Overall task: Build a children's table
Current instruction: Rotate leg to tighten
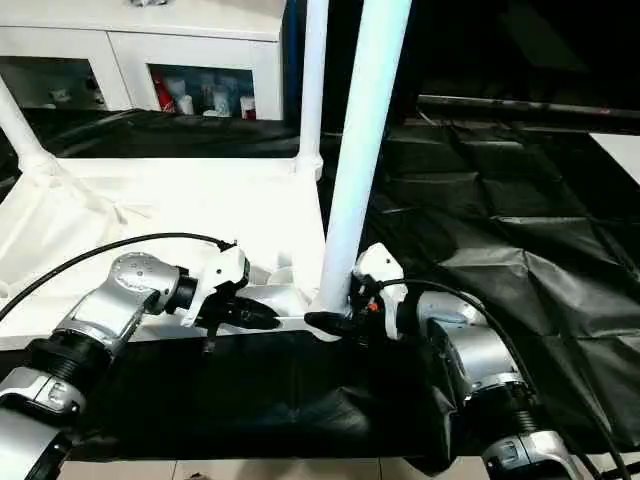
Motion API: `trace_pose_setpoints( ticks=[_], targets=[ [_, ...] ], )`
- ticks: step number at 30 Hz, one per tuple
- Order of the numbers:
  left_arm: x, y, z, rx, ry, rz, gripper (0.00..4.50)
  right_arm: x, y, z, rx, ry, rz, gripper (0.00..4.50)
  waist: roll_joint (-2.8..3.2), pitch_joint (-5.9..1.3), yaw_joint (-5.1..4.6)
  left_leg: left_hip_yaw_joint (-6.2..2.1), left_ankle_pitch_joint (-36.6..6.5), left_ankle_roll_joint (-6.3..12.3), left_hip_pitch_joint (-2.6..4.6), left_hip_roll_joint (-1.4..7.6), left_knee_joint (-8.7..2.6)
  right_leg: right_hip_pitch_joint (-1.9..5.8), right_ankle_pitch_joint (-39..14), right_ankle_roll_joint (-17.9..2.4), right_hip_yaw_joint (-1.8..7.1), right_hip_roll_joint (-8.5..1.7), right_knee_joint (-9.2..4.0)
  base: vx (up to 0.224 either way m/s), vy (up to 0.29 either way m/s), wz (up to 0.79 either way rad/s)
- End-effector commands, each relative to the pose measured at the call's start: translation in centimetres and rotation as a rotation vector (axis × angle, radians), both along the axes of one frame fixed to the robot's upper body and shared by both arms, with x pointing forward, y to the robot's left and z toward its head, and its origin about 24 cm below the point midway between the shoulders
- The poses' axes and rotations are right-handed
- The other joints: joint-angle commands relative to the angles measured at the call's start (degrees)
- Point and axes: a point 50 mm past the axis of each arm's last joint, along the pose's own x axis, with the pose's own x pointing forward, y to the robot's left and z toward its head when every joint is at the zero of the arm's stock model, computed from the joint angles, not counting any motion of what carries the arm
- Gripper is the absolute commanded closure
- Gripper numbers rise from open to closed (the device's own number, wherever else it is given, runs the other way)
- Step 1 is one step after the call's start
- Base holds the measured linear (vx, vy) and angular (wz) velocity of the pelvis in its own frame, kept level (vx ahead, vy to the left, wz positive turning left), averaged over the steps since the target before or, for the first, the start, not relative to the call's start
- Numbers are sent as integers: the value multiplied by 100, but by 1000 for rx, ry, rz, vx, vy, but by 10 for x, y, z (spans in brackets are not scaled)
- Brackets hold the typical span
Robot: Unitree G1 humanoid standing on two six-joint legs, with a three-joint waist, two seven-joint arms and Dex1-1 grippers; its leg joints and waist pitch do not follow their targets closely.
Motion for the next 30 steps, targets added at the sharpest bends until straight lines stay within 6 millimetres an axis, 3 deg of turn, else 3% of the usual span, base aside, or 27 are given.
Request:
trace_pose_setpoints(
  ticks=[1,4,11,14,16,18,19,20,21,23,24,26,29,30],
  targets=[
    [-4,1,-2,-37,37,-7,450,-1,-1,1,-11,2,16,109,-39,-309,11,-90,-1097,197,62,237,-378,278,-844,-1341,218,-319,-387,0,0,0],
    [-4,2,-1,-37,37,-4,450,-2,0,0,-17,5,25,131,-57,-320,17,-80,-868,302,47,226,-354,288,-465,-1423,213,-307,-341,0,0,0],
    [-2,3,-4,-30,25,50,450,1,1,-6,-11,12,-35,172,-40,-315,19,-82,-893,318,46,228,-352,285,-591,-1425,210,-315,-354,0,0,0],
    [8,2,-11,28,-22,170,450,7,2,-17,-17,10,-203,175,-47,-294,-19,-90,-1066,191,49,220,-375,262,-950,-1343,219,-326,-402,0,0,0],
    [17,-4,-14,49,-53,275,450,12,7,-26,-30,16,-355,176,-62,-261,-53,-102,-1407,20,86,210,-412,235,-1583,-1169,222,-322,-473,0,0,0],
    [25,-12,-15,63,-77,369,450,17,13,-30,-38,25,-485,177,-38,-247,-72,-125,-1670,-115,124,201,-439,205,-2074,-1016,225,-328,-523,0,0,0],
    [27,-17,-15,64,-79,396,450,20,17,-31,-36,32,-541,177,-65,-259,-75,-140,-1709,-169,128,206,-449,207,-2205,-934,226,-336,-533,0,0,0],
    [28,-20,-15,64,-79,408,450,21,19,-32,-34,37,-573,178,-65,-259,-71,-138,-1718,-159,134,199,-444,198,-2214,-907,227,-326,-540,0,0,0],
    [31,-29,-15,63,-80,441,450,25,24,-32,-39,39,-644,178,-21,-262,-78,-139,-1717,-168,128,202,-450,185,-2150,-913,243,-337,-537,0,0,0],
    [33,-43,-16,73,-86,486,450,31,34,-33,-34,55,-747,178,-49,-260,-88,-133,-1710,-169,121,196,-448,183,-2113,-910,243,-328,-546,0,0,0],
    [34,-50,-17,79,-90,491,450,33,39,-33,-32,65,-783,178,-11,-273,-70,-138,-1701,-176,140,188,-442,177,-2071,-908,245,-333,-551,0,0,0],
    [32,-63,-18,95,-90,477,450,37,51,-30,-30,55,-801,178,-16,-271,-68,-129,-1680,-150,125,183,-447,180,-1894,-914,247,-314,-548,0,0,0],
    [33,-66,-19,118,-104,462,450,38,60,-26,-9,35,-759,178,-25,-278,-17,-123,-1606,-76,108,176,-442,209,-1654,-895,246,-311,-532,0,0,0],
    [33,-64,-19,121,-104,449,450,38,63,-20,27,8,-704,122,-8,-281,-14,-123,-1580,-57,107,177,-444,215,-1569,-893,246,-310,-527,0,0,0]
  ],
)
